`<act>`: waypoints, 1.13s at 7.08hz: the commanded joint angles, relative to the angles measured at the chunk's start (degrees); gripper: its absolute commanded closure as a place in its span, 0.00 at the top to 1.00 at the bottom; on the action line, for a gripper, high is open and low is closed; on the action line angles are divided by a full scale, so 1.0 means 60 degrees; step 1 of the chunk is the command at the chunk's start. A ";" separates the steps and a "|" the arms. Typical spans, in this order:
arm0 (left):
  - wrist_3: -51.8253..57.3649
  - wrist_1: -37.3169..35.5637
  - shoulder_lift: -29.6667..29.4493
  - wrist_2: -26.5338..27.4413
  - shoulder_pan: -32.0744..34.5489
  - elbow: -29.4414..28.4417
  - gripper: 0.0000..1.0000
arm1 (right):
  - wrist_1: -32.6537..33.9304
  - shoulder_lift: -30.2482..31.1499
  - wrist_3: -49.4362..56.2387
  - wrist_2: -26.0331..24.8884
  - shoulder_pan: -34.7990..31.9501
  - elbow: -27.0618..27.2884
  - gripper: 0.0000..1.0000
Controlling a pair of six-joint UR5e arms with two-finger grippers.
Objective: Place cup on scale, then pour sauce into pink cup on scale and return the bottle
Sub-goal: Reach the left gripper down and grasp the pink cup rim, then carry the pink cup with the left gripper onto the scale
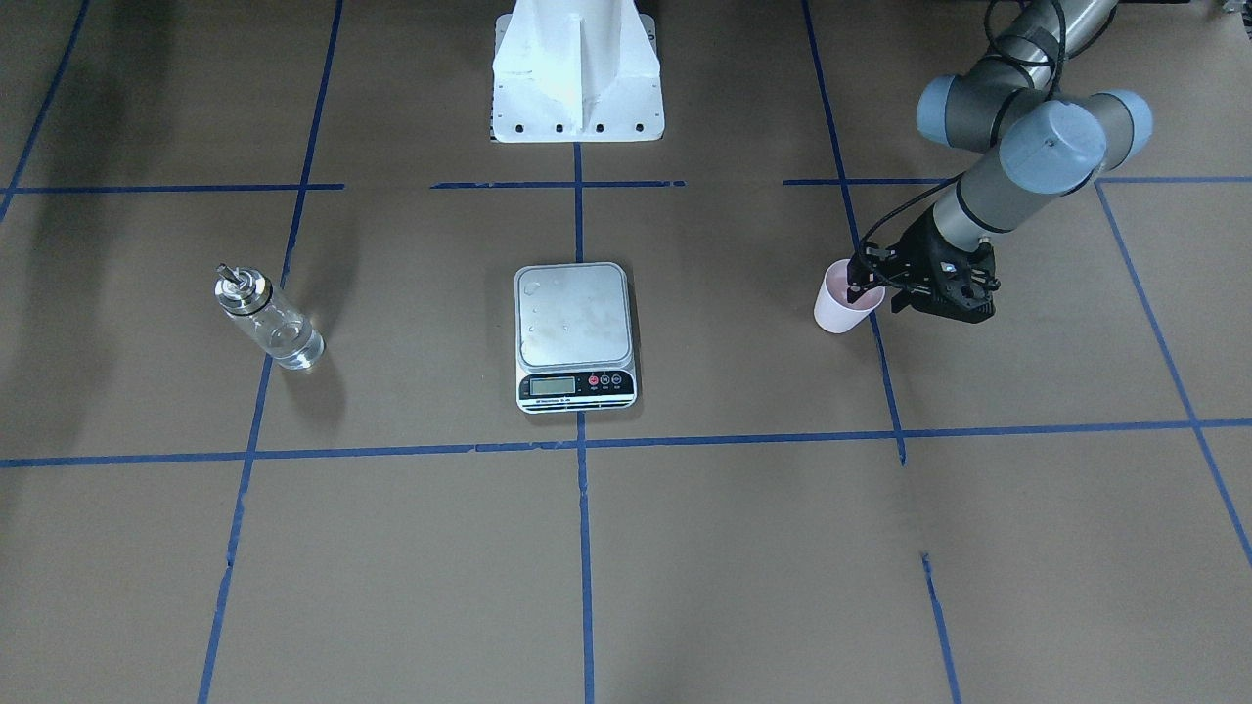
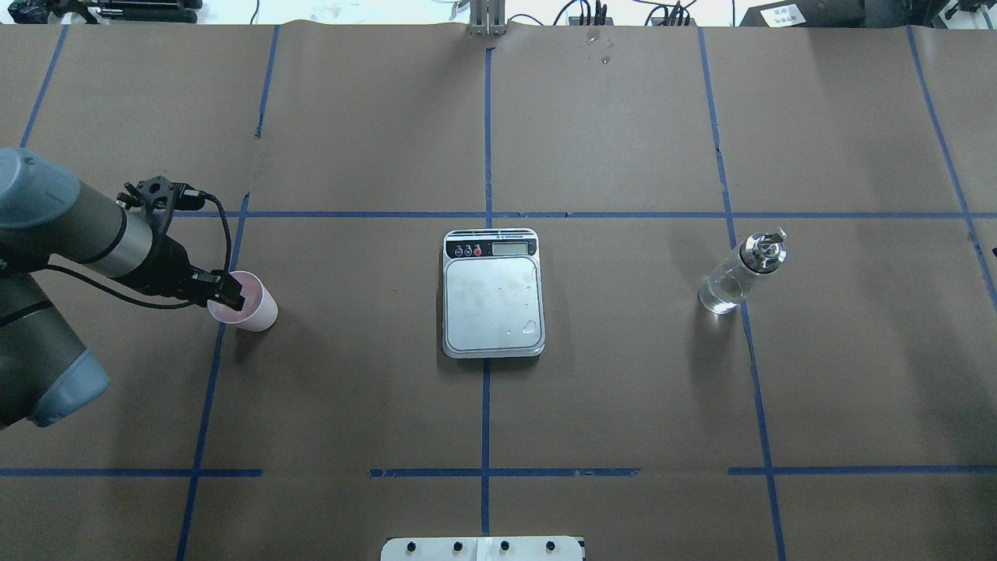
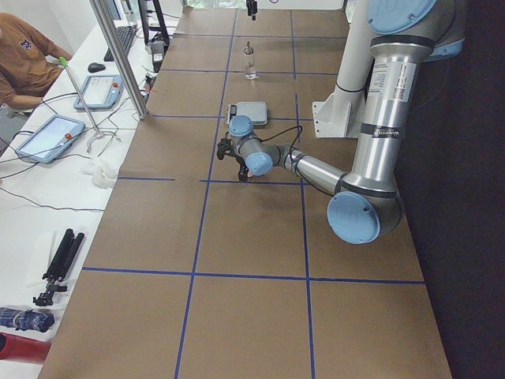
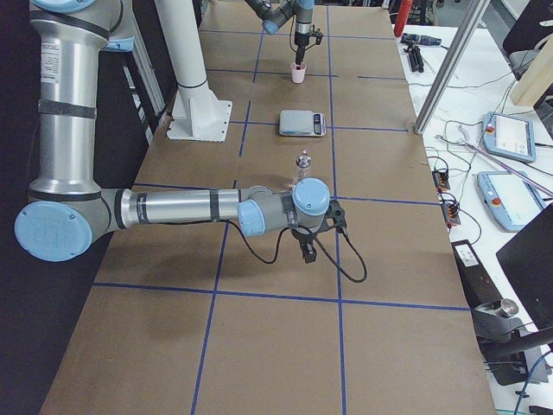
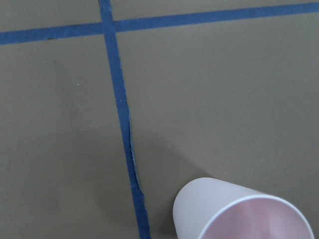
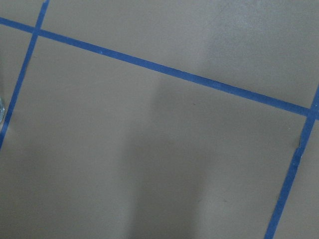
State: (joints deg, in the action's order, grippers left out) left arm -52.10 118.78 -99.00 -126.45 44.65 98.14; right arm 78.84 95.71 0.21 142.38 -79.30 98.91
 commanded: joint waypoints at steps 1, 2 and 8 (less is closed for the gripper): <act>-0.0701 -0.0124 -0.0024 -0.0034 0.0000 0.0151 0.00 | 0.0000 0.0000 0.0009 -0.0015 0.0018 -0.0020 1.00; -0.1301 -0.0951 -0.0676 -0.0034 0.0043 0.0370 0.00 | 0.0000 0.0000 0.0009 -0.0015 0.0018 -0.0005 1.00; -0.3926 -0.4050 -0.5336 0.1865 -0.1782 0.0083 0.00 | -0.0029 0.0015 -0.0021 -0.0044 0.0091 -0.0005 1.00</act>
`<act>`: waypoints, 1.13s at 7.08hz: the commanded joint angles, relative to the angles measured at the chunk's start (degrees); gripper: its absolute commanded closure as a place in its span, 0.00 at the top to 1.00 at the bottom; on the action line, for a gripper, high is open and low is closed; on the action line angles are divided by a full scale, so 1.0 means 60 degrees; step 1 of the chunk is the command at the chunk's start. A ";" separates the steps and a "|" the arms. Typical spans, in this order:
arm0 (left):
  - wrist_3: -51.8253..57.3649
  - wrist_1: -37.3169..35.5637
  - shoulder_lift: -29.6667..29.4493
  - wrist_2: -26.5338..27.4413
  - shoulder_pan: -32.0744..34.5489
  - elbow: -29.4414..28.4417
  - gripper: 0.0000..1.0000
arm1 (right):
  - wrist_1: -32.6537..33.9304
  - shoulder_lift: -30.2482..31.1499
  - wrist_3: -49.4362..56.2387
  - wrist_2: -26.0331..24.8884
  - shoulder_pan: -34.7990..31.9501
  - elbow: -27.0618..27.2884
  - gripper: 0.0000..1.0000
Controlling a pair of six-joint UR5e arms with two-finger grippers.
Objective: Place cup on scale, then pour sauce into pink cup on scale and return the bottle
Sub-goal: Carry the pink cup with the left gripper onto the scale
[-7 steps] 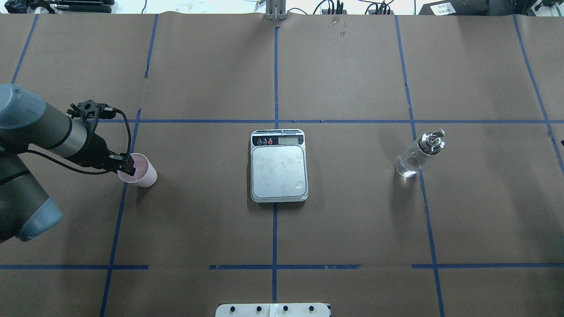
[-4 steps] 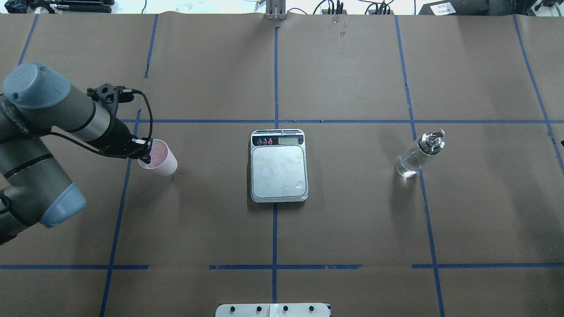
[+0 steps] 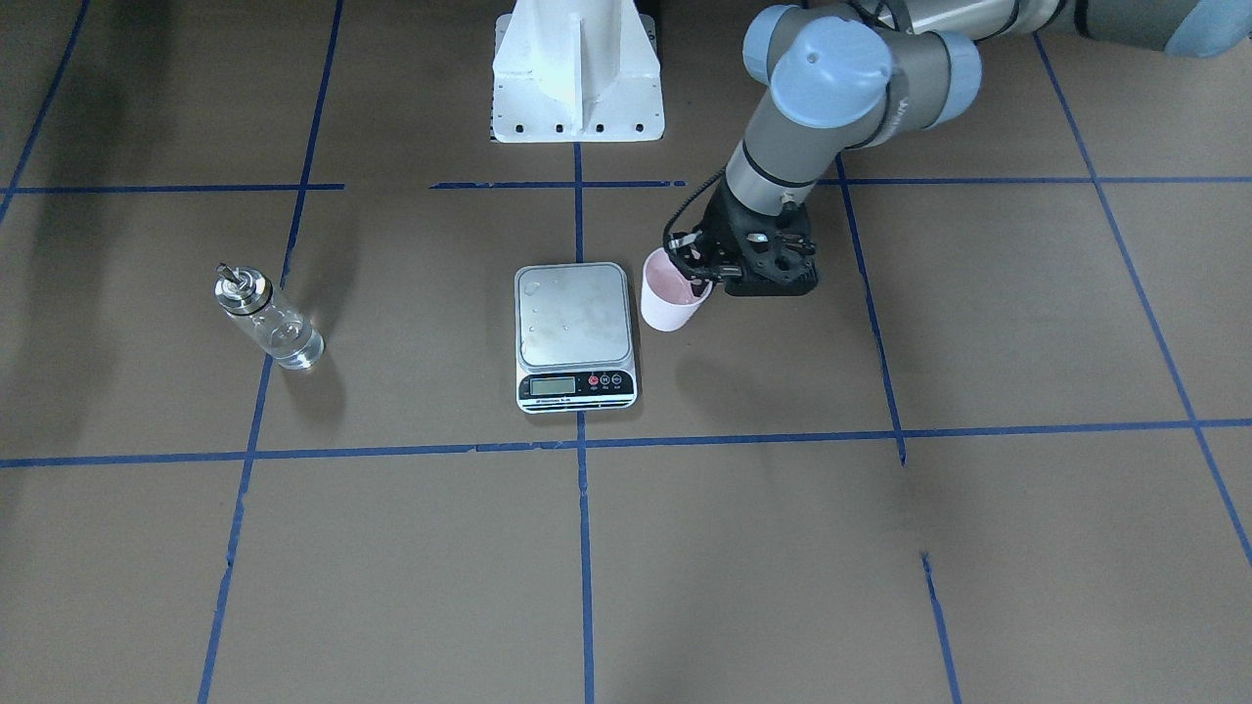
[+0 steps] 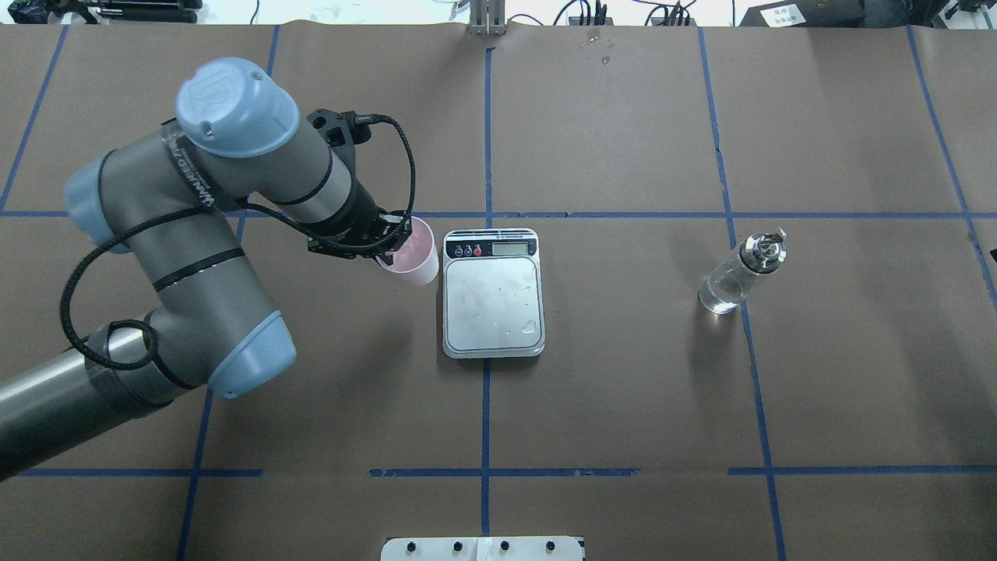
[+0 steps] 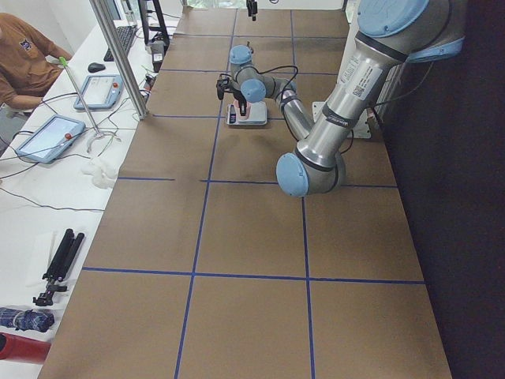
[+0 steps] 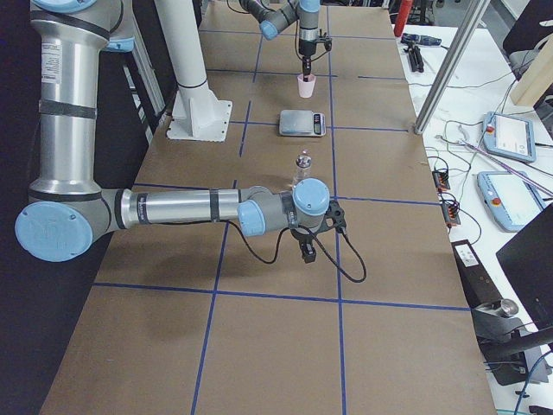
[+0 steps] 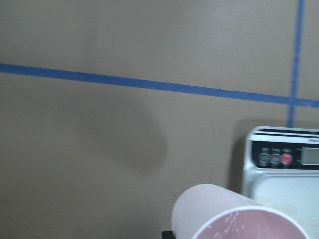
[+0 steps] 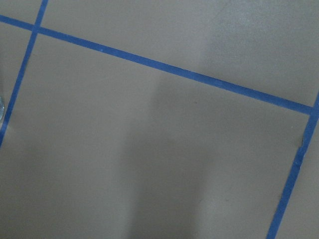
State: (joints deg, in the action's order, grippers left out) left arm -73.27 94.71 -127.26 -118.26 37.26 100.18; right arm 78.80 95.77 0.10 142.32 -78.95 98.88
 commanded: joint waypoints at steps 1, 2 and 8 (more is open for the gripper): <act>-0.0487 -0.0037 -0.1067 0.0897 -0.0874 -0.0813 0.00 | -0.0037 -0.0009 0.0026 -0.0077 0.0193 0.0015 1.00; -0.0488 -0.0037 -0.1129 0.0988 -0.1037 -0.1036 0.00 | -0.0183 0.0005 0.0026 -0.0078 0.0267 0.0015 1.00; -0.0386 0.0007 -0.1554 0.1809 -0.1288 -0.1653 0.00 | -0.0155 0.0020 -0.0003 -0.0034 0.0297 -0.0058 1.00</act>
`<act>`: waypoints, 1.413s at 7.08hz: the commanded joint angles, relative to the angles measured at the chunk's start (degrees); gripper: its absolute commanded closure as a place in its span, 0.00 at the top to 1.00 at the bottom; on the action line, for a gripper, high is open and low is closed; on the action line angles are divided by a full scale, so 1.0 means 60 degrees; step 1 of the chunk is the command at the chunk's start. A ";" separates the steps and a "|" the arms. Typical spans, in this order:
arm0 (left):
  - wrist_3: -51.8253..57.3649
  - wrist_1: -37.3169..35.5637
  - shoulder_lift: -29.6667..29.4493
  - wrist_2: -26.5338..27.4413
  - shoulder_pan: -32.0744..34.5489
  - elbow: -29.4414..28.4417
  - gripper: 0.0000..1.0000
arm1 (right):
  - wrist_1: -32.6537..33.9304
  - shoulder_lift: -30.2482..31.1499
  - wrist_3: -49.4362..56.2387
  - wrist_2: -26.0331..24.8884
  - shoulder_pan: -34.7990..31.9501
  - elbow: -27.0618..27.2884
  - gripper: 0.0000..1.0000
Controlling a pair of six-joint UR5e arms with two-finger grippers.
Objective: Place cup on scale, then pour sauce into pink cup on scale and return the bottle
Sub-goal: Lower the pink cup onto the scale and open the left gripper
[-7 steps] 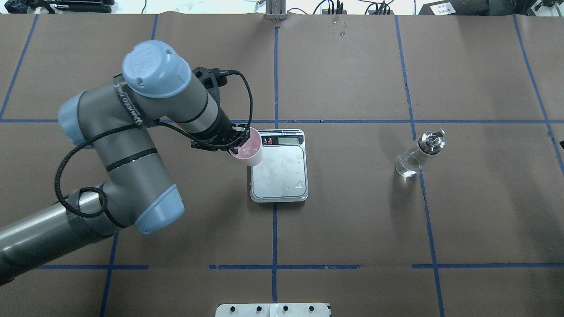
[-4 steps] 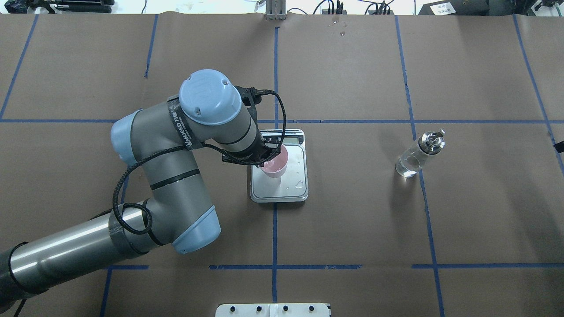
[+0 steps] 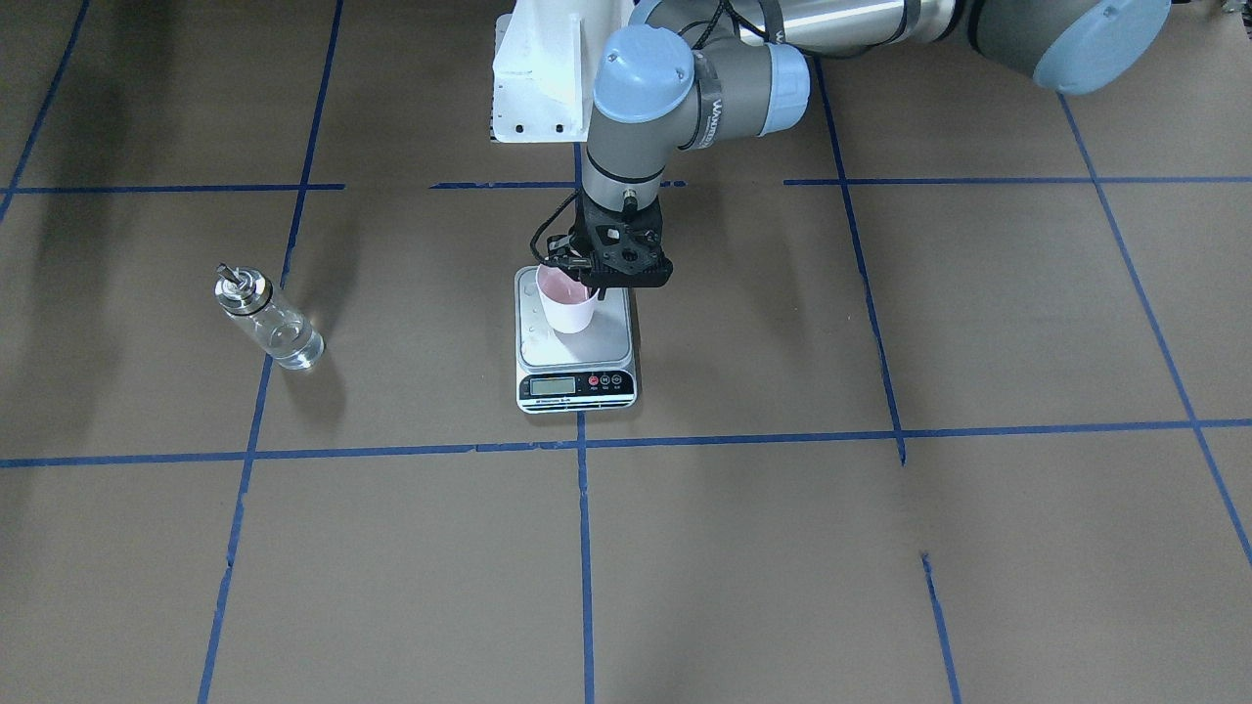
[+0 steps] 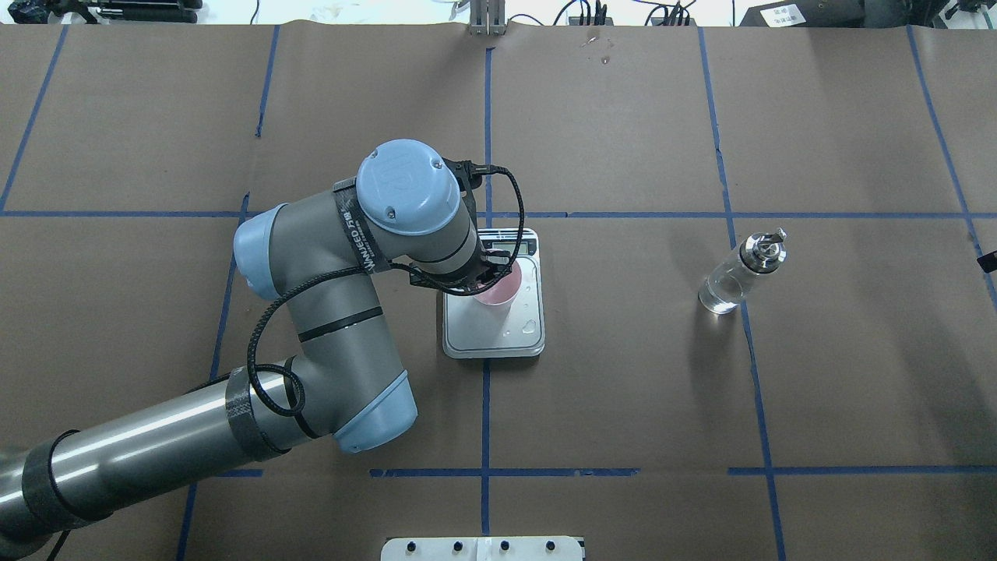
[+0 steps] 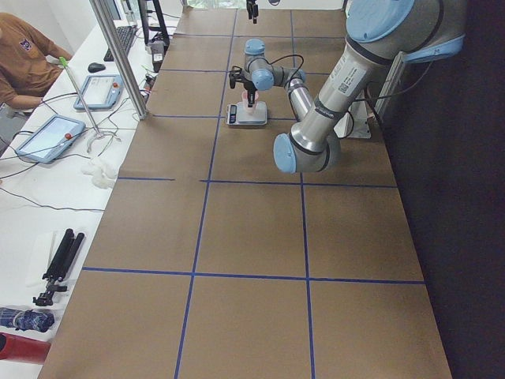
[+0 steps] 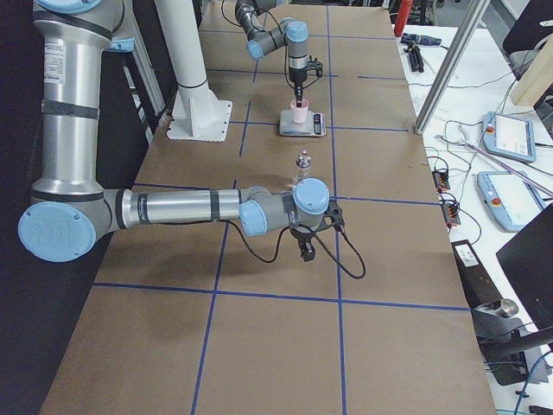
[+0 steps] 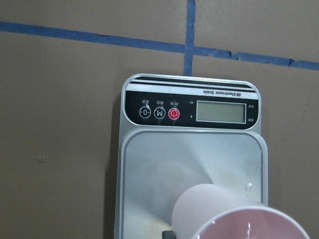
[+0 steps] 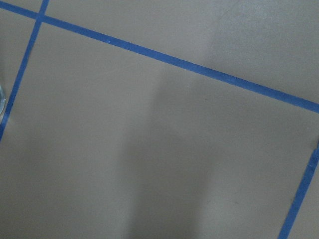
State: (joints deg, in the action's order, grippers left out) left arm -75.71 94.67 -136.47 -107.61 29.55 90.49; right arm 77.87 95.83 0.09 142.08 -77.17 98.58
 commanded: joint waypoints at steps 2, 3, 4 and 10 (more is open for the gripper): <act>0.0021 0.0013 0.0025 0.0035 -0.0018 -0.0052 0.00 | -0.0014 -0.0019 0.0028 0.0006 0.0001 0.0034 1.00; 0.0021 0.0013 0.0039 0.0035 -0.0018 -0.0052 0.00 | -0.0014 -0.0048 0.0028 0.0021 0.0001 0.0049 1.00; 0.0036 0.0027 0.0054 0.0035 -0.0018 -0.0052 0.00 | -0.0014 -0.0063 0.0028 0.0108 0.0015 0.0049 1.00; 0.0036 0.0131 0.0781 -0.0053 0.0157 0.1520 0.59 | -0.0541 -0.0092 -0.0001 0.0943 0.0307 0.0049 1.00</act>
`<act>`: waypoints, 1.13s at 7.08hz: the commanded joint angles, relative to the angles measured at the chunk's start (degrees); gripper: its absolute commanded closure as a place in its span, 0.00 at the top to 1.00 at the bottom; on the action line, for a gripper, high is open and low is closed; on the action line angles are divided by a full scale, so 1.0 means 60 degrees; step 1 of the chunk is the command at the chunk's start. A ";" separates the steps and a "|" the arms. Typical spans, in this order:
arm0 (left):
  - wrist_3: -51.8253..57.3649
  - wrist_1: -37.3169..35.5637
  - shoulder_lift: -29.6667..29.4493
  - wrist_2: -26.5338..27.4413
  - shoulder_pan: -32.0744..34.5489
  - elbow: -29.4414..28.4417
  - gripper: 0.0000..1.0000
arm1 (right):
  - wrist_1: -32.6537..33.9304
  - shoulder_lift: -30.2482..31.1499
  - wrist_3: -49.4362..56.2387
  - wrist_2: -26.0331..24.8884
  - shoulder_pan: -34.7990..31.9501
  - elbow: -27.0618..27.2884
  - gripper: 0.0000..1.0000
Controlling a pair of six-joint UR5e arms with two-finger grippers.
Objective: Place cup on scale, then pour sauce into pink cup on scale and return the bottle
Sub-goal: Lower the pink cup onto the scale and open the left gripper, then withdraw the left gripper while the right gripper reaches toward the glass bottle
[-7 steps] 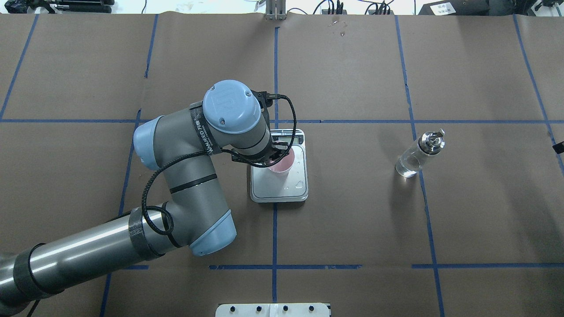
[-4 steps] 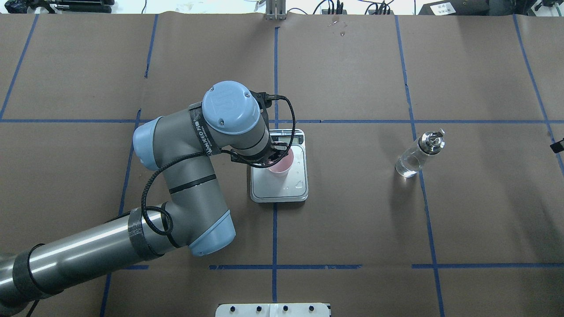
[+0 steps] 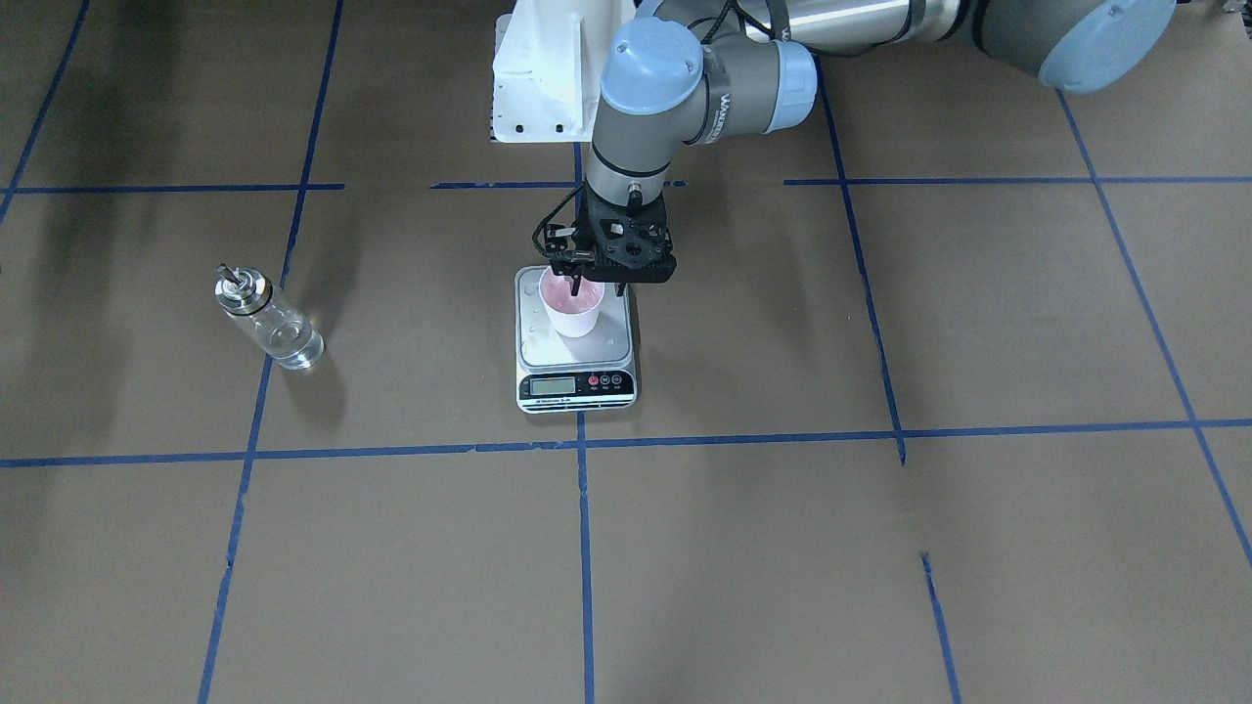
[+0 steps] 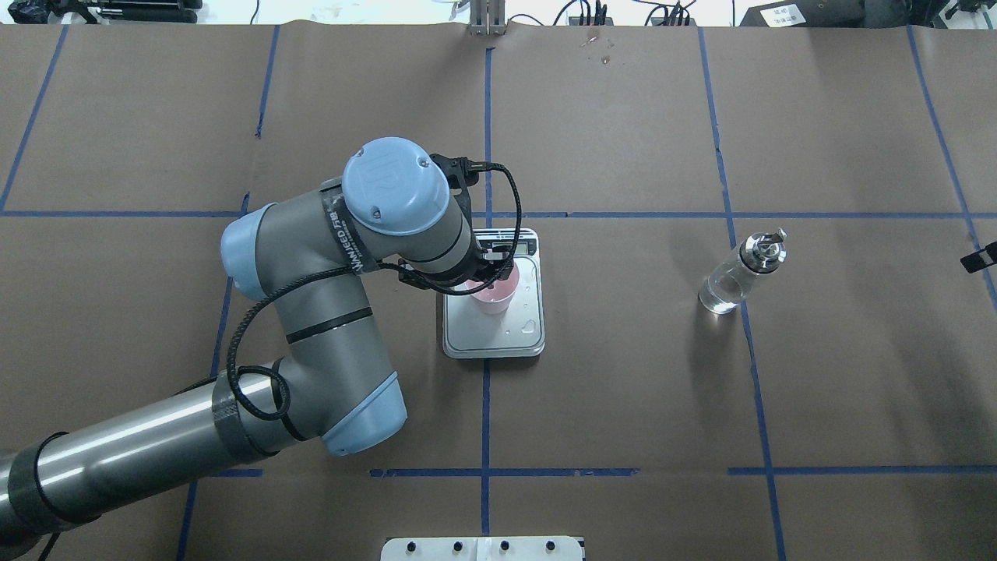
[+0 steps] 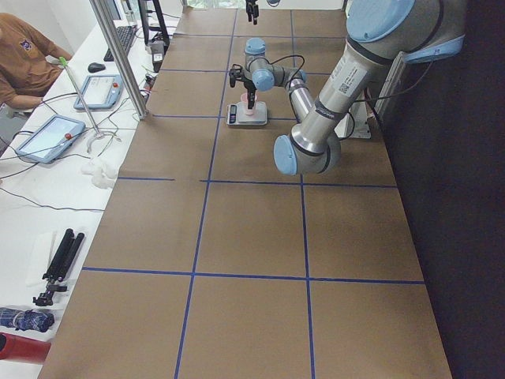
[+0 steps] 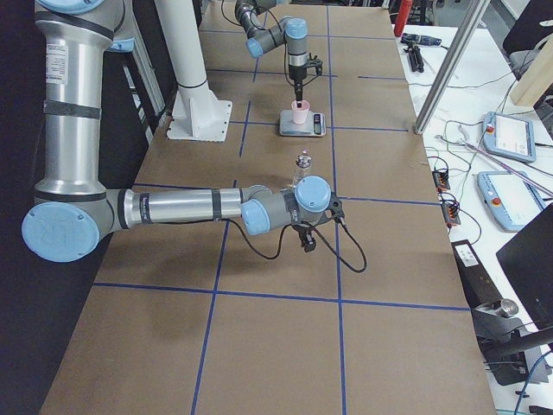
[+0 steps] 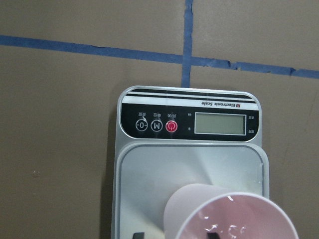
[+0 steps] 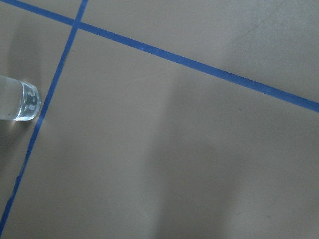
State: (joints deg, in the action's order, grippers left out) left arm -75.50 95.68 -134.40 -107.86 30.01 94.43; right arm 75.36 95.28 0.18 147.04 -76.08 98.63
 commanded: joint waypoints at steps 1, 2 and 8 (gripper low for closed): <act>0.0029 -0.0039 0.1080 -0.0040 0.0459 0.1902 0.58 | -0.0428 -0.0001 -0.0160 0.0175 0.0199 0.0085 1.00; 0.0044 -0.0039 0.1449 -0.0244 0.0709 0.2435 0.58 | -0.1113 0.0100 -0.1902 0.0175 0.0432 0.0535 1.00; 0.0920 0.0005 0.1801 -0.0450 0.1968 0.2439 0.58 | -0.6818 0.1124 -1.1156 -0.7157 0.7043 0.2177 1.00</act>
State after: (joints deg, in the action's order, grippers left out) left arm -71.75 95.78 -125.10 -110.20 39.45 108.75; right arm 35.44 100.42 -60.93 118.43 -43.16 108.91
